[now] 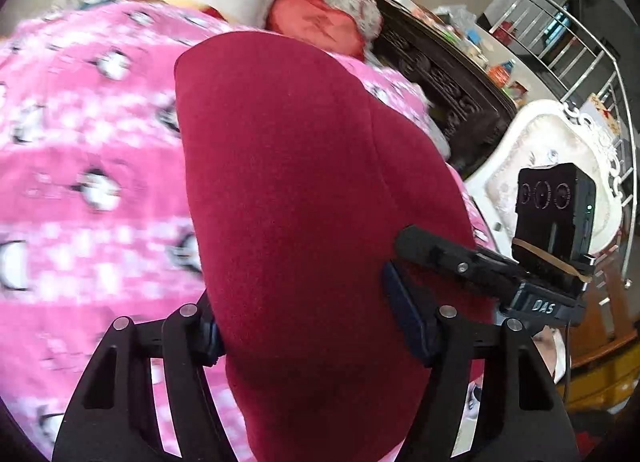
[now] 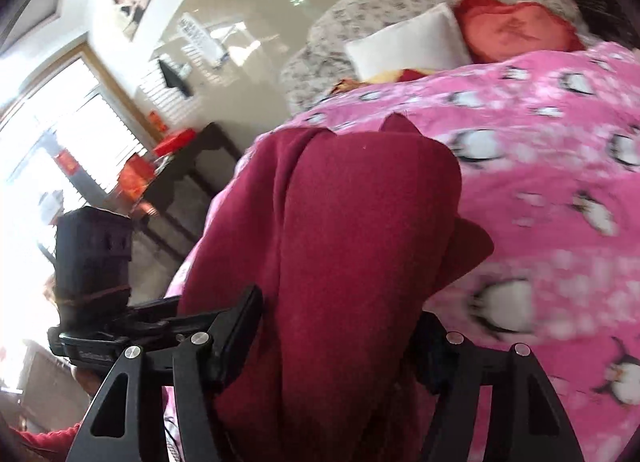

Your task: Fold small clothes

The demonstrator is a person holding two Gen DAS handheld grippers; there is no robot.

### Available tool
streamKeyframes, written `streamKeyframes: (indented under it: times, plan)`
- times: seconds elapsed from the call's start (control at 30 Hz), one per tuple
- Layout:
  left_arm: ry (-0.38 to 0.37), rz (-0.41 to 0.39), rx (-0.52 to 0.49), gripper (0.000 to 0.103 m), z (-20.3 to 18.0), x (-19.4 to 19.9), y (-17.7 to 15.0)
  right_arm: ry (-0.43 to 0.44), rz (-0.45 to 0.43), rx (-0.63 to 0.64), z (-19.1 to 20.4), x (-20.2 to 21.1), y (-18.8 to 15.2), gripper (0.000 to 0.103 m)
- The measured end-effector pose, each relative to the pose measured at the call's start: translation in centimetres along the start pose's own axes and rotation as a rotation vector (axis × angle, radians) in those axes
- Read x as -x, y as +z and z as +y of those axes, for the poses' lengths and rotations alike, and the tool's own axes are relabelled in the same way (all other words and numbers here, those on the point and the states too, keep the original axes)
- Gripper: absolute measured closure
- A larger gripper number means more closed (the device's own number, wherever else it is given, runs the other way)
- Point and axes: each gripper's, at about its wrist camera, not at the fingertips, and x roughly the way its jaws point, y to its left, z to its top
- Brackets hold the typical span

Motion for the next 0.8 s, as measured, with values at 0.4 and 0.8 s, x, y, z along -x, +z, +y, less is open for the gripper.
streamKeyframes:
  times: [0.4, 0.8]
  plan:
    - [0.273, -0.071, 0.129, 0.025, 8.1, 1.7, -3.5, -0.201, 0.075, 0.097, 3.1, -4.4, -0.8, 0.036]
    - [0.547, -0.23, -0.005, 0.025, 6.1, 3.3, -5.1, -0.324, 0.099, 0.355, 8.3, -7.7, -2.5, 0.036]
